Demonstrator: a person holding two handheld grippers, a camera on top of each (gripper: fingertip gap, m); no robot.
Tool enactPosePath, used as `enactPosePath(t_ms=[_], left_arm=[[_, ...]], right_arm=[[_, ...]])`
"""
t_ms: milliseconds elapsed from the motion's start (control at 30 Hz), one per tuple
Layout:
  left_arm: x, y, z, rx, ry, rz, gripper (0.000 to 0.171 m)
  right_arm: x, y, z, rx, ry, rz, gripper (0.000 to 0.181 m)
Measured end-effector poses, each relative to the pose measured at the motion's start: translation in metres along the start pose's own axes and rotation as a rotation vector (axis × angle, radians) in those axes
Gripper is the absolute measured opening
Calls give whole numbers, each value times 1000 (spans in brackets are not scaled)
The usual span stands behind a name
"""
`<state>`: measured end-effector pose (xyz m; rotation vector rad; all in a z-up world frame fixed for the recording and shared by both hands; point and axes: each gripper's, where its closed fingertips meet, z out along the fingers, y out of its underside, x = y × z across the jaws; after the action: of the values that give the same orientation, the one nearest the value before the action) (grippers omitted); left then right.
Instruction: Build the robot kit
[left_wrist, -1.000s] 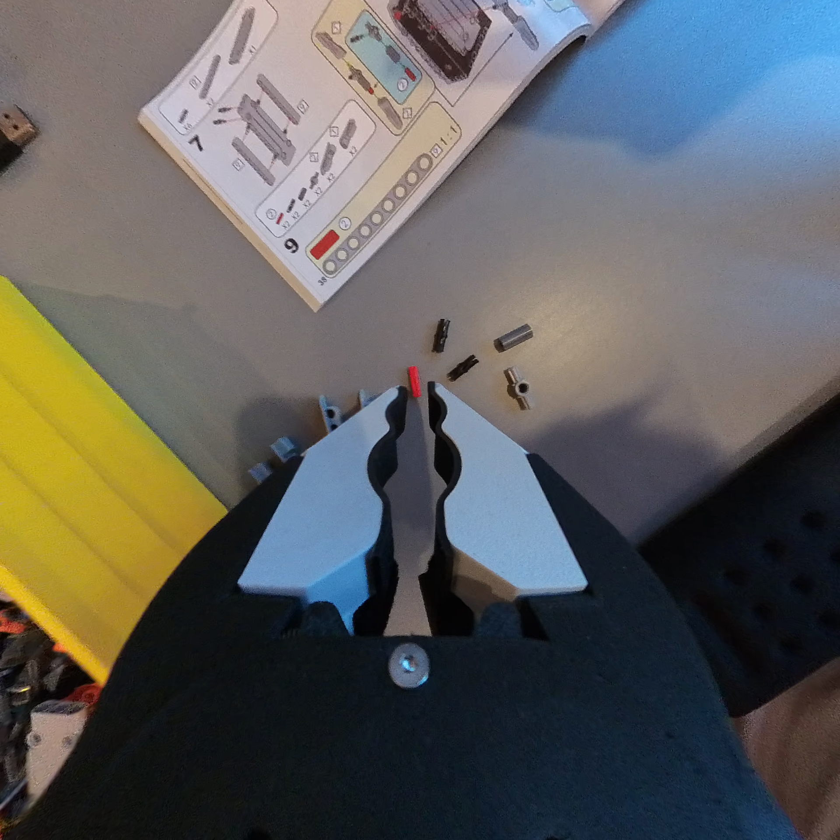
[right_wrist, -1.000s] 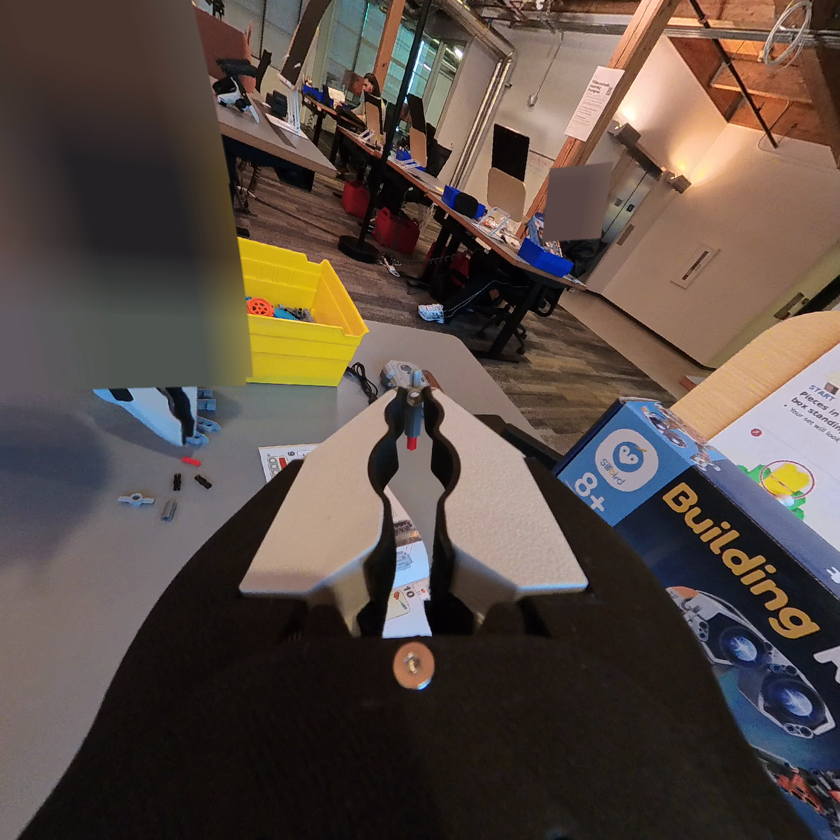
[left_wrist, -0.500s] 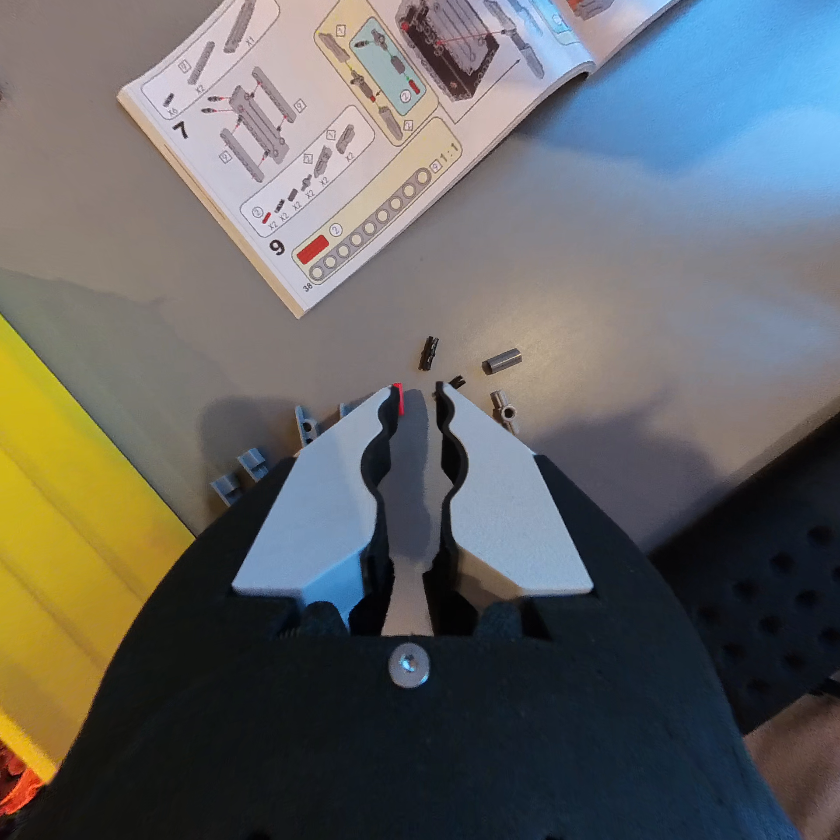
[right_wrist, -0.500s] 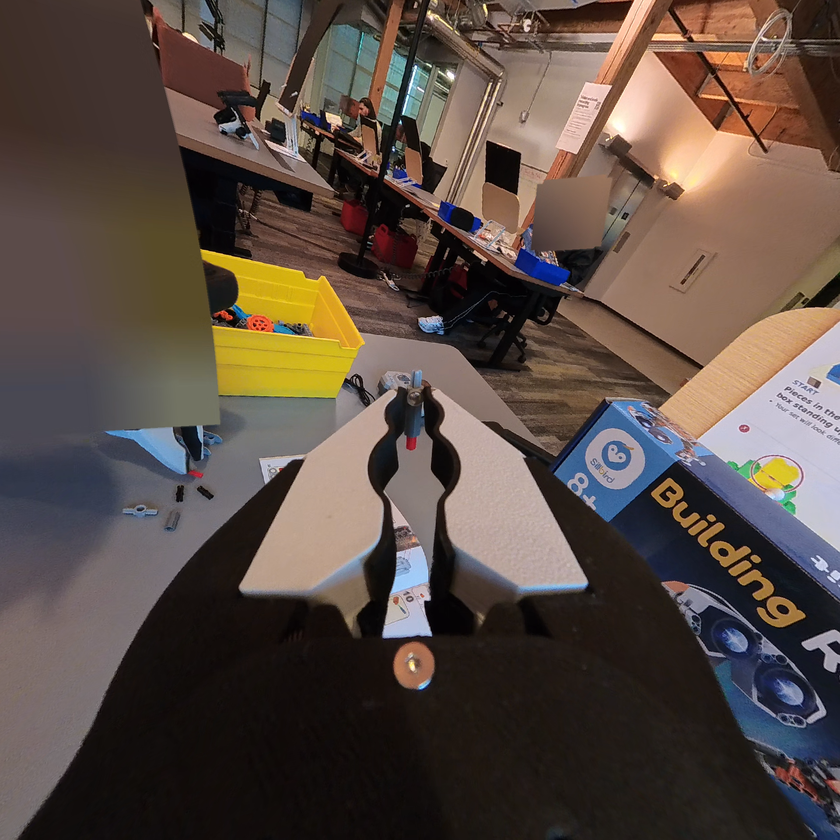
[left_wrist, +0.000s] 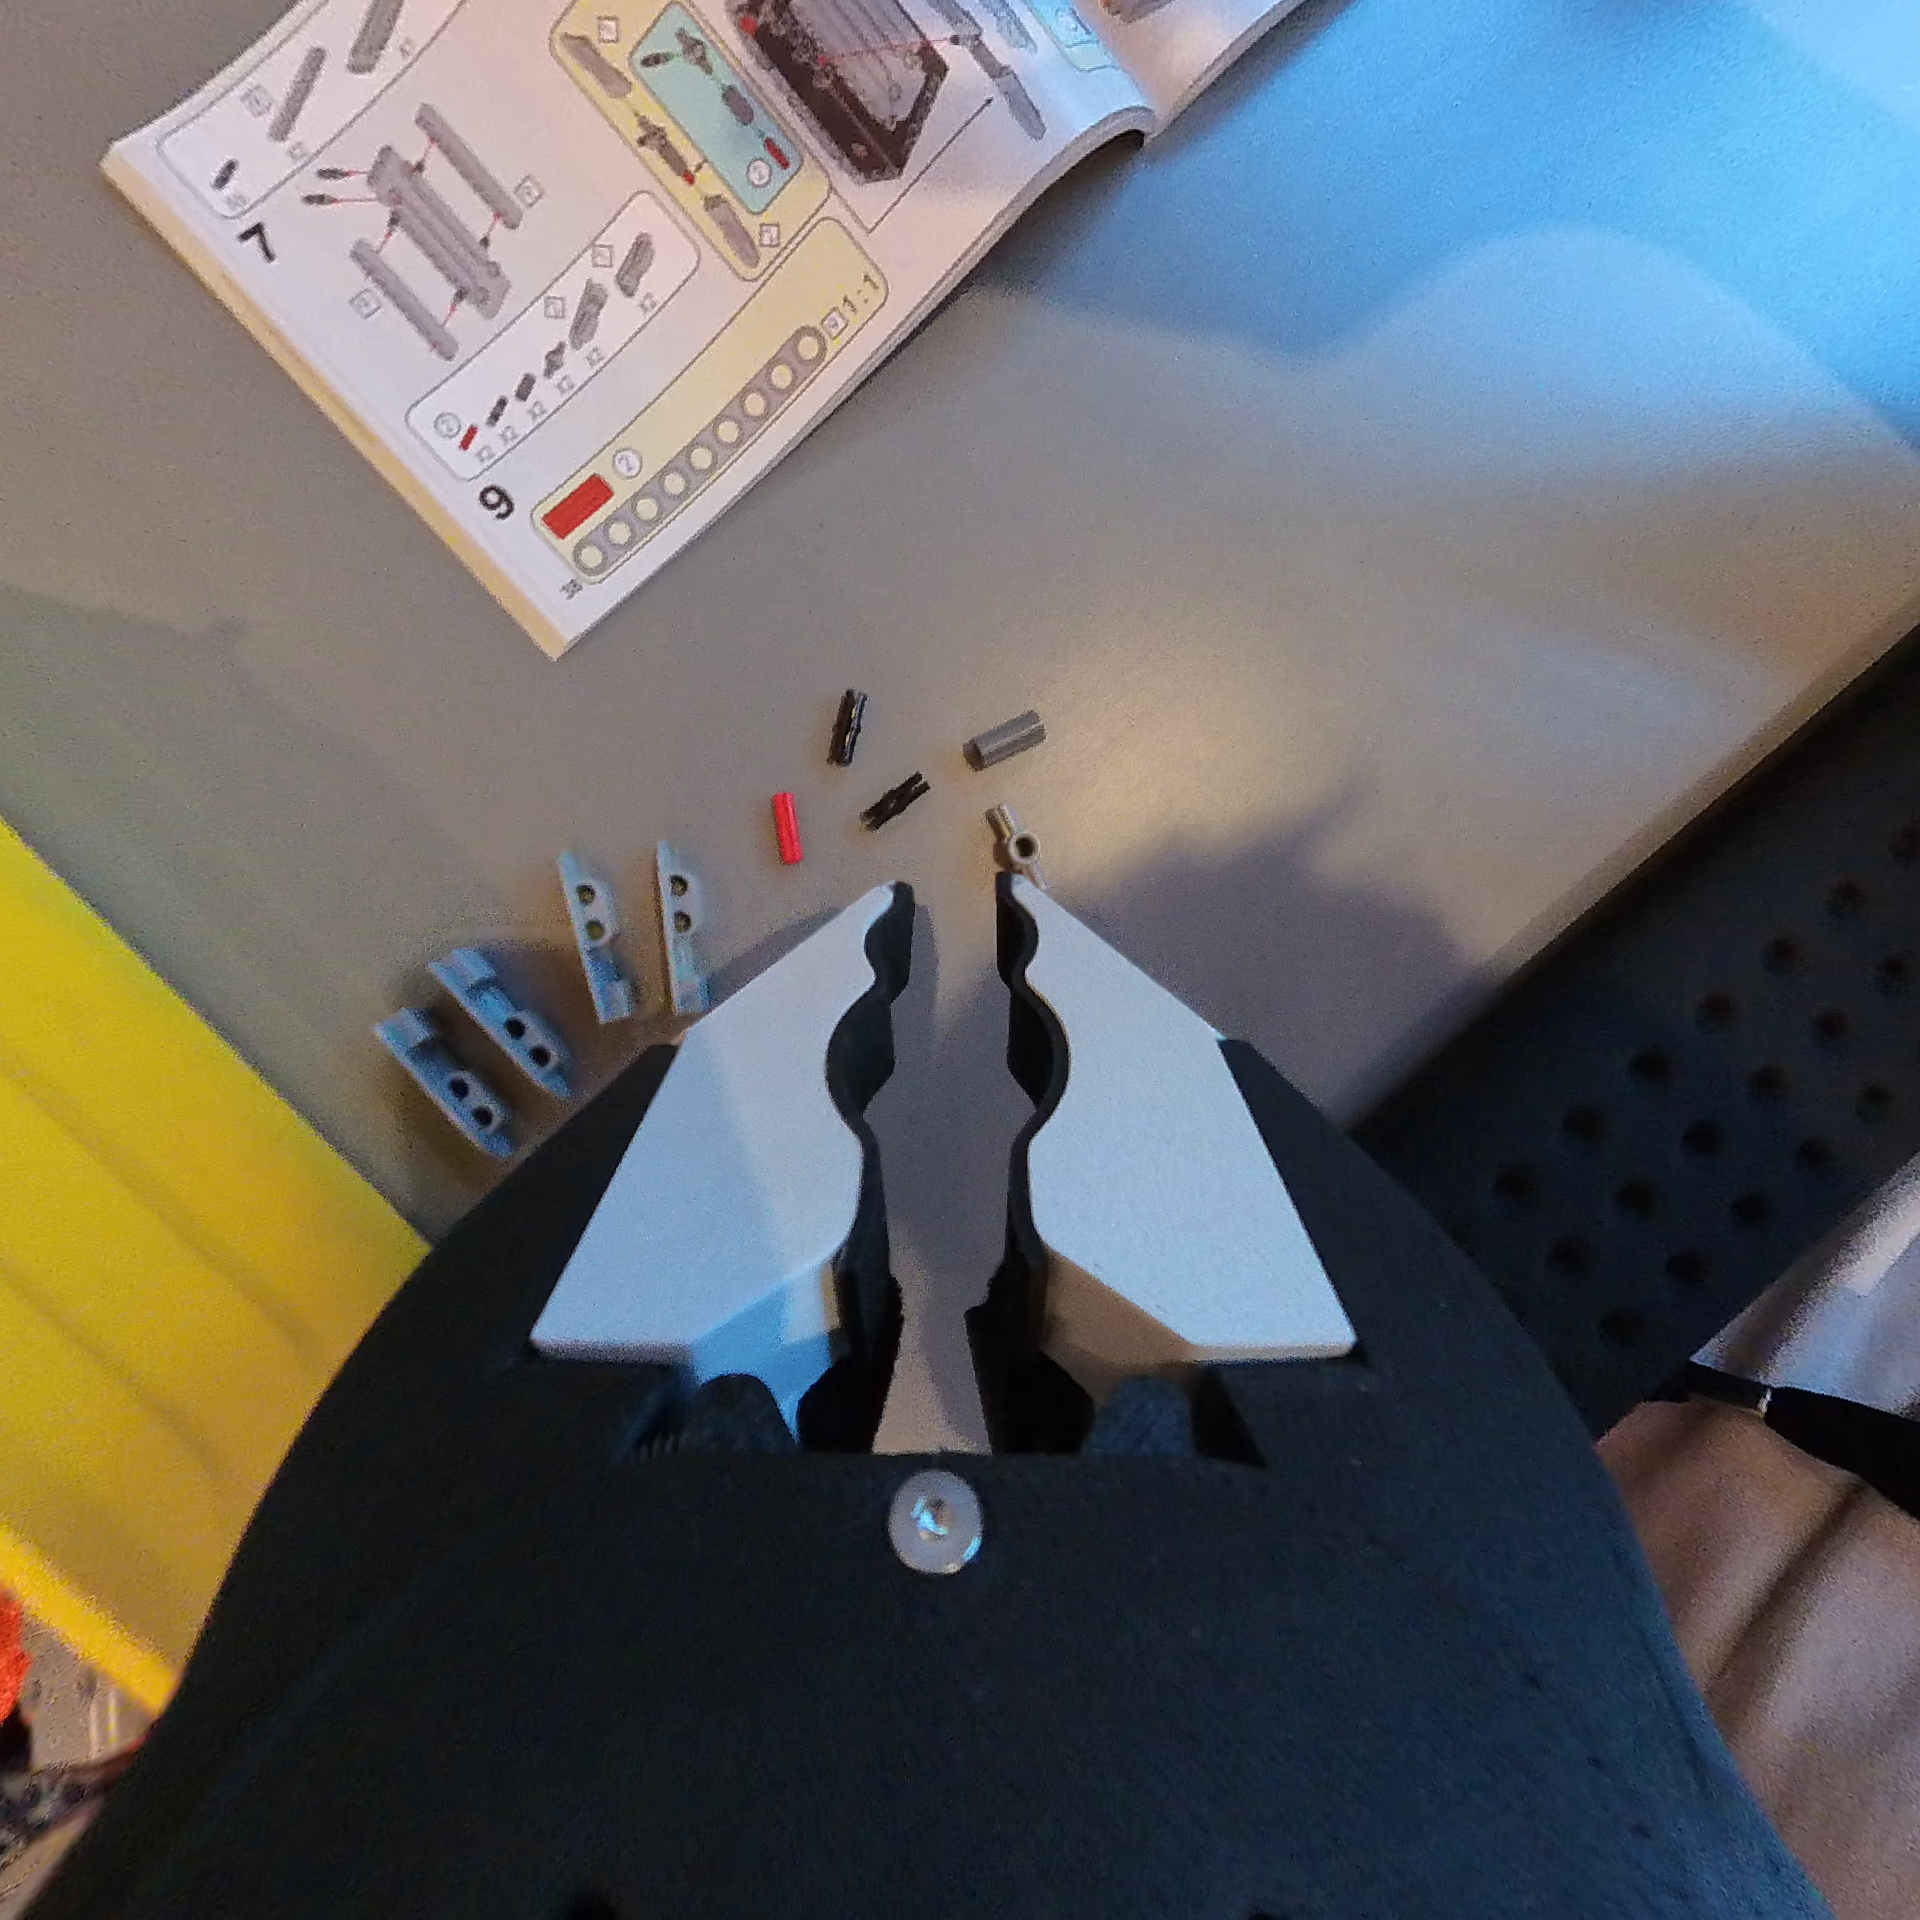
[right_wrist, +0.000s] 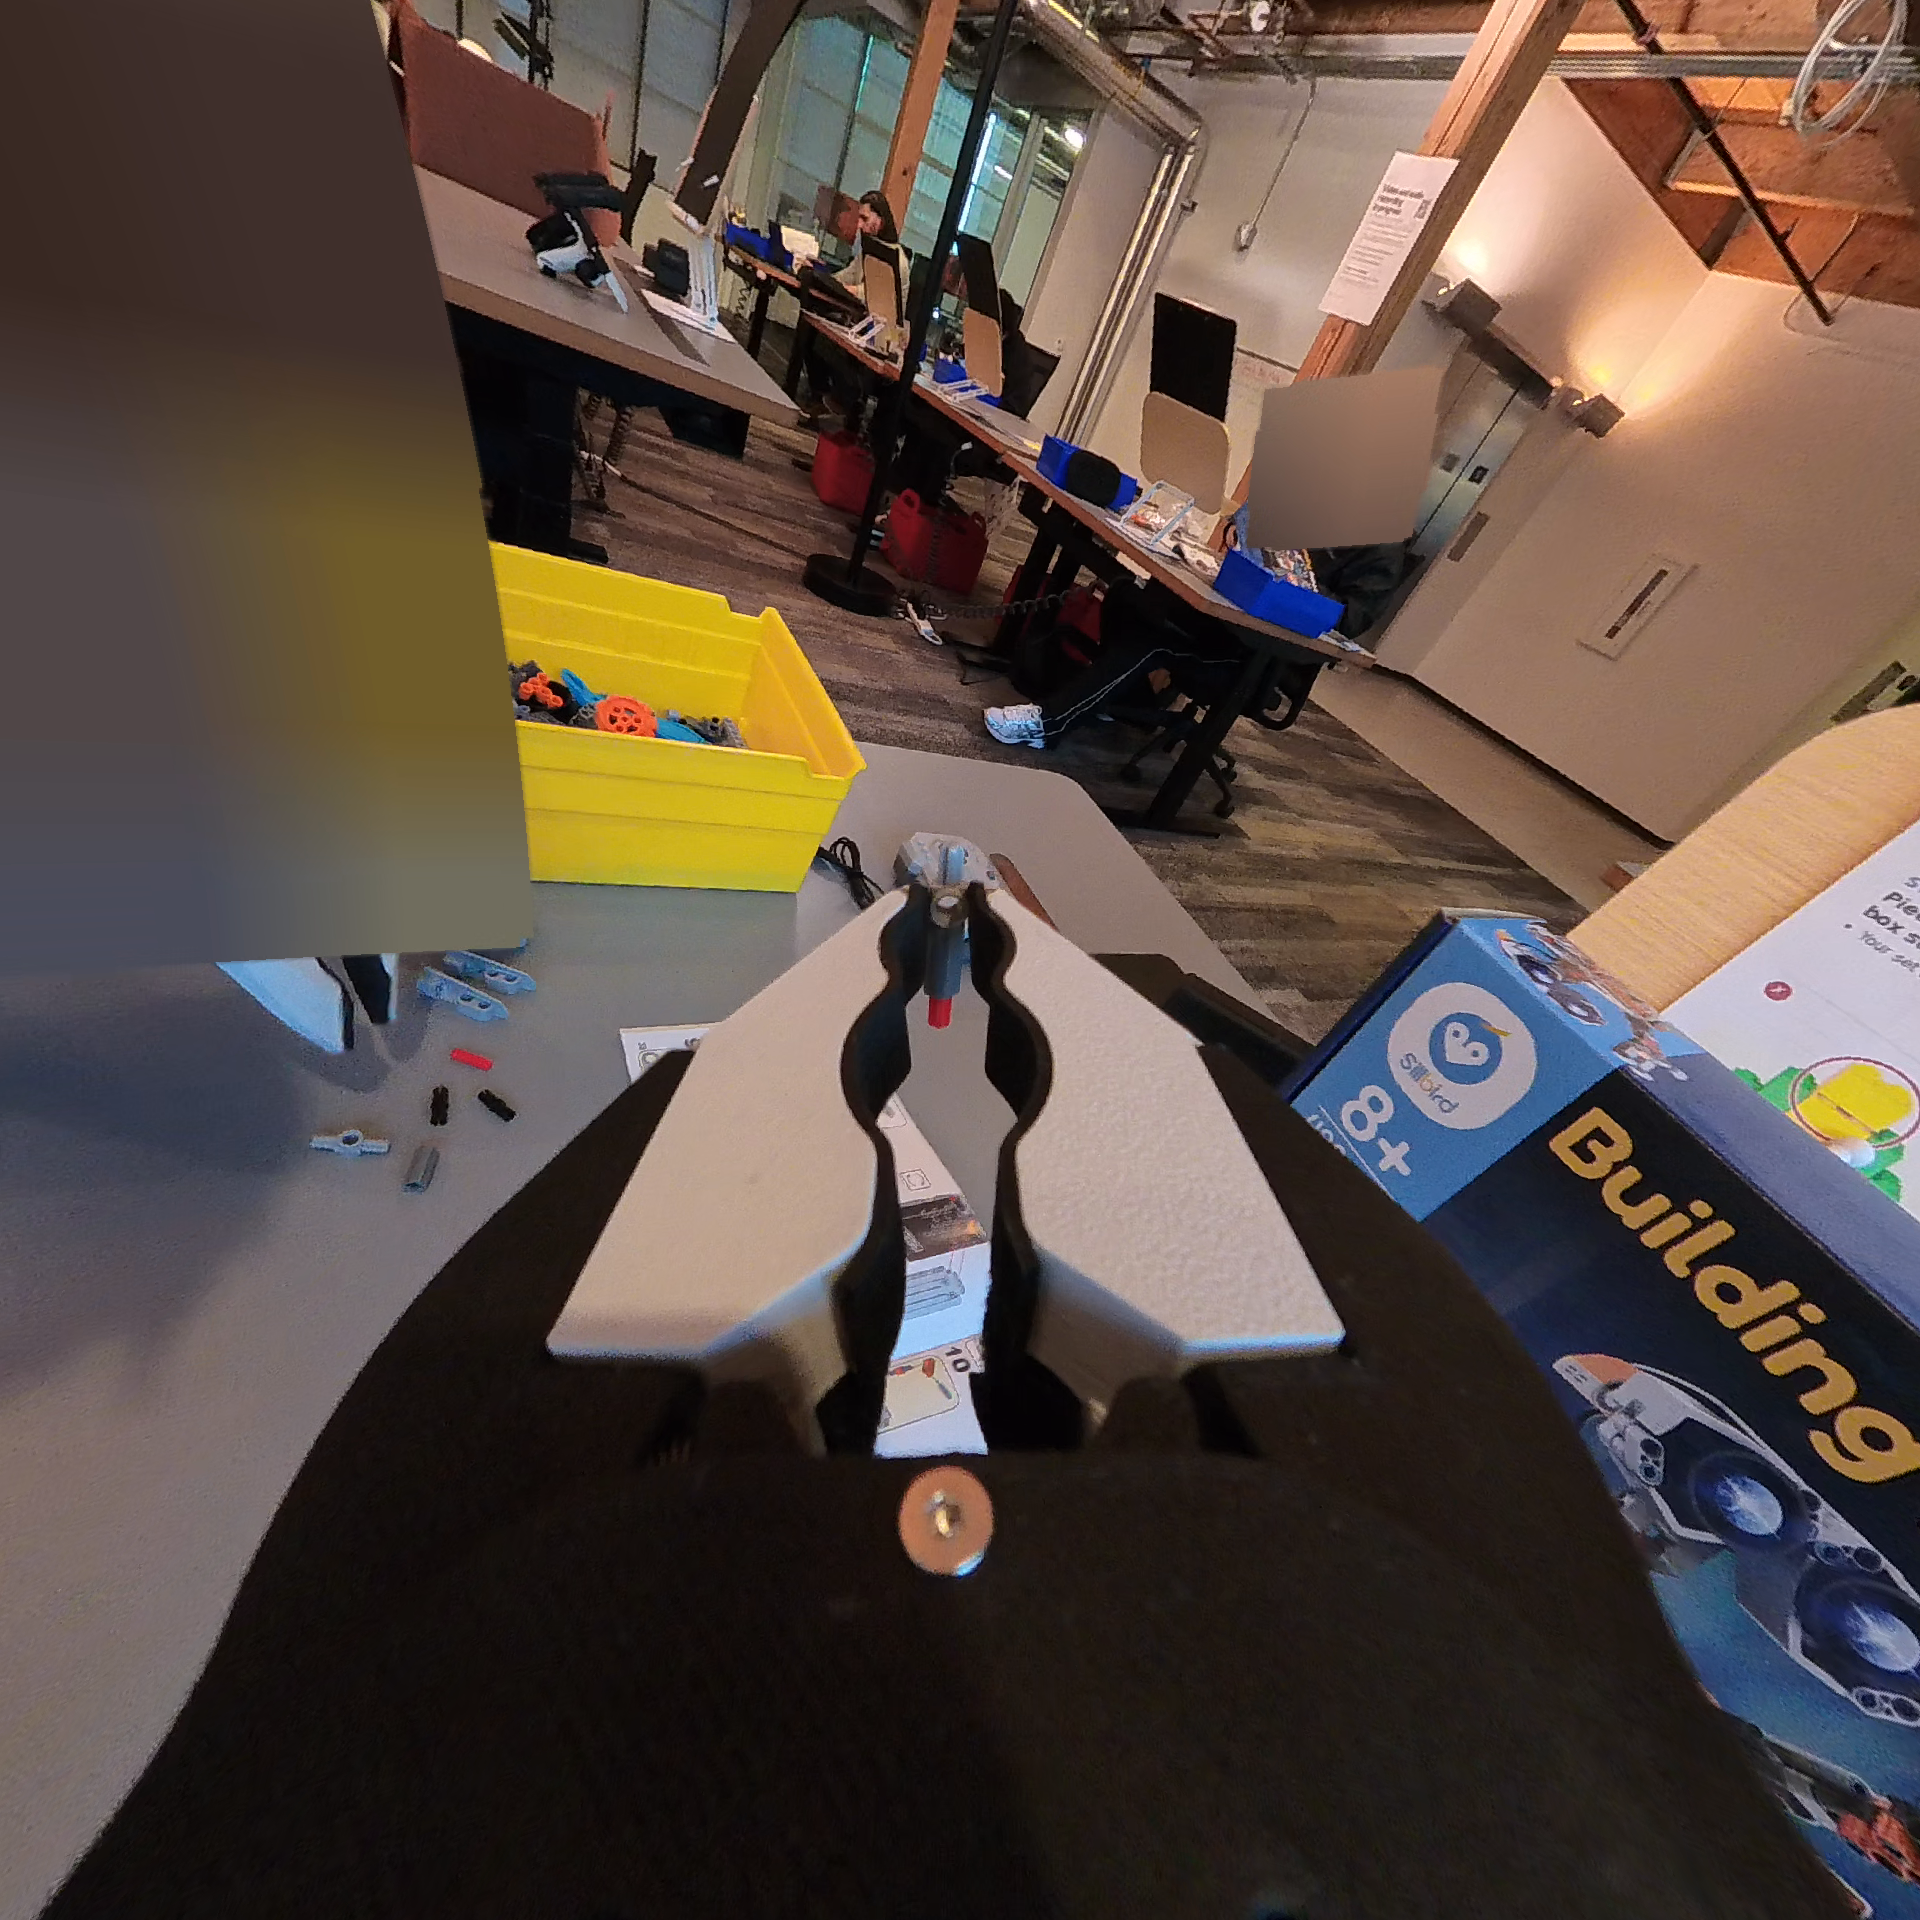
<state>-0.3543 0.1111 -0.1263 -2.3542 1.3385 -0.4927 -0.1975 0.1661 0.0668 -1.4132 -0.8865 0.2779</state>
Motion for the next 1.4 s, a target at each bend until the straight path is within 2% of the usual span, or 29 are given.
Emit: enactPosePath(t_ms=[133, 267, 633, 733, 1400], left_arm=[[-5, 9, -17, 17, -44, -23, 14], [-20, 24, -28, -30, -145, -20, 18], [-18, 43, -39, -39, -173, -72, 18], [-18, 48, -37, -43, -144, -101, 19], [-18, 44, -42, -20, -139, -109, 18]], right_arm=[[-3, 2, 3, -9, -13, -3, 6], [-7, 3, 5, -17, -26, -4, 6], [-8, 3, 4, -25, -32, -11, 6], [-8, 3, 4, -21, -34, -8, 6], [-13, 2, 4, -22, -53, -14, 6]])
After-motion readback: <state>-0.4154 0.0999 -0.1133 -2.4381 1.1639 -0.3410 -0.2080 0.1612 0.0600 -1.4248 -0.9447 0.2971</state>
